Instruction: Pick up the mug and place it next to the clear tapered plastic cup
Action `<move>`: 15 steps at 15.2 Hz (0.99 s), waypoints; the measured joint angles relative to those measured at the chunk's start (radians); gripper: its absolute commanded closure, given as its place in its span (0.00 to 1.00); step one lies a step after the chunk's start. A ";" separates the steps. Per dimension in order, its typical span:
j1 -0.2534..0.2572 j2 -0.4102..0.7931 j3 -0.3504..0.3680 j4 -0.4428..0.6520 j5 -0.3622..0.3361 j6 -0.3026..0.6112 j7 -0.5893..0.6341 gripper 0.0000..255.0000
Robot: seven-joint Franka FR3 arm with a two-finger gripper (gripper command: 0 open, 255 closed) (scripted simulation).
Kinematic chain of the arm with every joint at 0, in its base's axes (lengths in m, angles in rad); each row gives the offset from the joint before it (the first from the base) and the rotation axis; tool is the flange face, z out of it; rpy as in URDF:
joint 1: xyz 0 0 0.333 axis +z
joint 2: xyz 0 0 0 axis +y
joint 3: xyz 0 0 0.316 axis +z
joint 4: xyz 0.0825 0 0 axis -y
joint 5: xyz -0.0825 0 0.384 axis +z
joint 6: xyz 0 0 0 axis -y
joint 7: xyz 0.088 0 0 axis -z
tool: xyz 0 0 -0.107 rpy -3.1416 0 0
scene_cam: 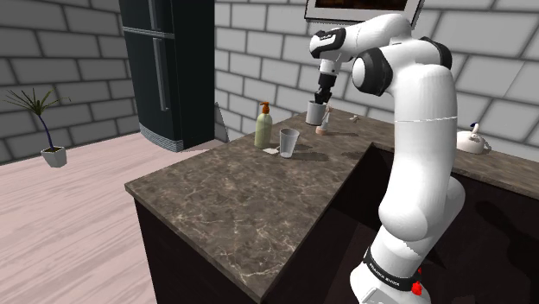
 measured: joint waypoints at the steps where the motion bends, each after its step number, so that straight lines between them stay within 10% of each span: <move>1: 0.002 -0.001 0.000 -0.015 0.000 0.014 -0.001 1.00; 15: 0.019 0.013 0.009 -0.189 0.014 0.196 -0.024 1.00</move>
